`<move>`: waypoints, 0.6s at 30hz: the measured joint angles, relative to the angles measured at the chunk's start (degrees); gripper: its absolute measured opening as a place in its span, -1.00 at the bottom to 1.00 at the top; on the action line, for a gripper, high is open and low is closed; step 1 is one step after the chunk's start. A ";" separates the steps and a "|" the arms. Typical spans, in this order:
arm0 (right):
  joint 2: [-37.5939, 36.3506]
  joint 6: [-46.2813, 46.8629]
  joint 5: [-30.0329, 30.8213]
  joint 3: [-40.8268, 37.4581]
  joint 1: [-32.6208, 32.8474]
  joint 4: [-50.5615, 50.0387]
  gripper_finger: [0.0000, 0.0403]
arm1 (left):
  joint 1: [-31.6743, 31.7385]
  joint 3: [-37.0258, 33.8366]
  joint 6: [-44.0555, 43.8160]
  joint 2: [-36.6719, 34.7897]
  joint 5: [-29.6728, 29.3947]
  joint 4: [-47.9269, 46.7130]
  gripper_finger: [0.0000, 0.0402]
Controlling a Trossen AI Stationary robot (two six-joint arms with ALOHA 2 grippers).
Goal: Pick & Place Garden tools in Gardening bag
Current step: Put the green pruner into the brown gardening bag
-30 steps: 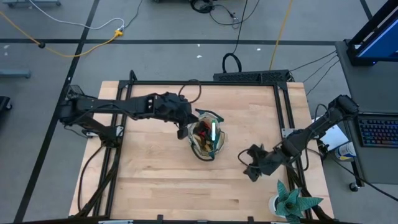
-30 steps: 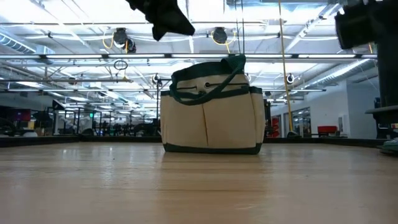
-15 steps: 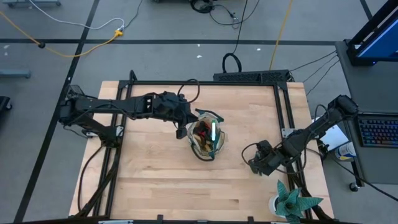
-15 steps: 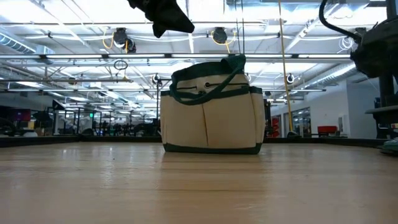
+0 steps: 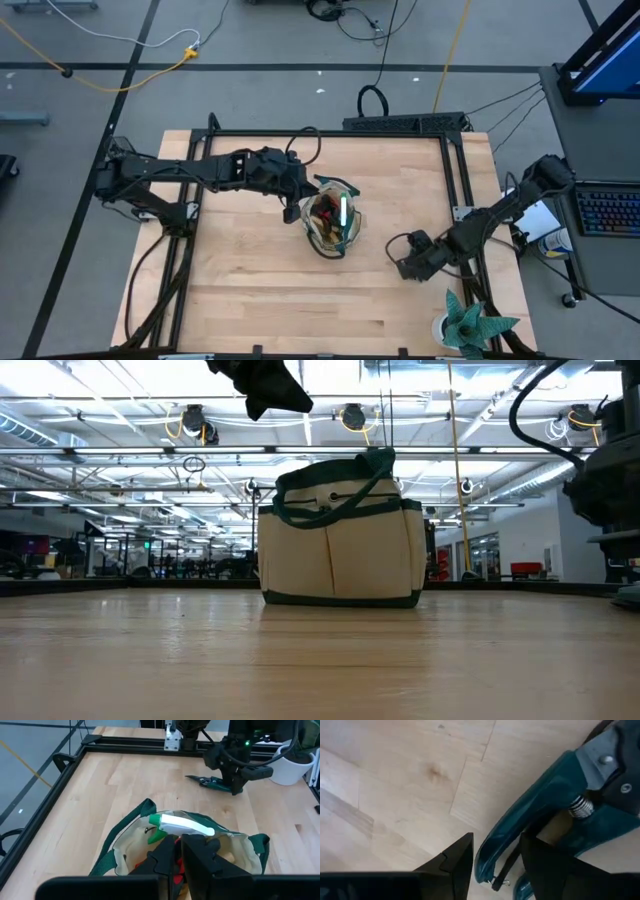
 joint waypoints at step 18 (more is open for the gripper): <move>0.09 -31.78 -0.68 -0.56 -1.73 4.33 -0.82 | 0.01 -0.01 -0.08 0.00 -0.02 0.04 -0.81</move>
